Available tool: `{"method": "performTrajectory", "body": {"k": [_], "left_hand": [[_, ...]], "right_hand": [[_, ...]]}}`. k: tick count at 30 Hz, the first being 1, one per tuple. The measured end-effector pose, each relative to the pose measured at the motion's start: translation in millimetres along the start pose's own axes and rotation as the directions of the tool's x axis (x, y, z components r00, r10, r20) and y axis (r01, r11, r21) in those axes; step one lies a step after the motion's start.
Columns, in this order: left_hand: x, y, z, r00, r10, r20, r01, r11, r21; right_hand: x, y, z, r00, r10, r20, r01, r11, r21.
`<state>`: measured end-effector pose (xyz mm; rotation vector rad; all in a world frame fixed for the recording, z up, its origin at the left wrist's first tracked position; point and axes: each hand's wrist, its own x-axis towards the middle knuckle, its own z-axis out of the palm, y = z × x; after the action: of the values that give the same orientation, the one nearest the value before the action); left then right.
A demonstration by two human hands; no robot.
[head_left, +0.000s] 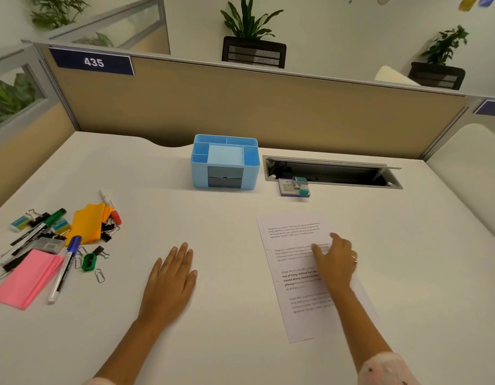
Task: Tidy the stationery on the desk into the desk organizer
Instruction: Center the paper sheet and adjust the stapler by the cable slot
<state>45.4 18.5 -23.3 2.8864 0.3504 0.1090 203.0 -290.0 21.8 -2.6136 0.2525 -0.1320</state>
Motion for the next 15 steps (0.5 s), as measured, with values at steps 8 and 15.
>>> {"method": "performTrajectory", "body": {"k": [8,15], "left_hand": [[0.2,0.1,-0.7,1.0,0.003,-0.008,-0.004,0.999,-0.036],[0.0,-1.7,0.7,1.0,-0.006,-0.002,0.006,1.0,-0.01]], "right_hand": [[19.9,19.2,-28.6,0.935,0.263,0.237,-0.163,0.915,-0.369],[28.6,18.8,-31.3,0.905,0.32,0.279,-0.213,0.911,-0.352]]}}
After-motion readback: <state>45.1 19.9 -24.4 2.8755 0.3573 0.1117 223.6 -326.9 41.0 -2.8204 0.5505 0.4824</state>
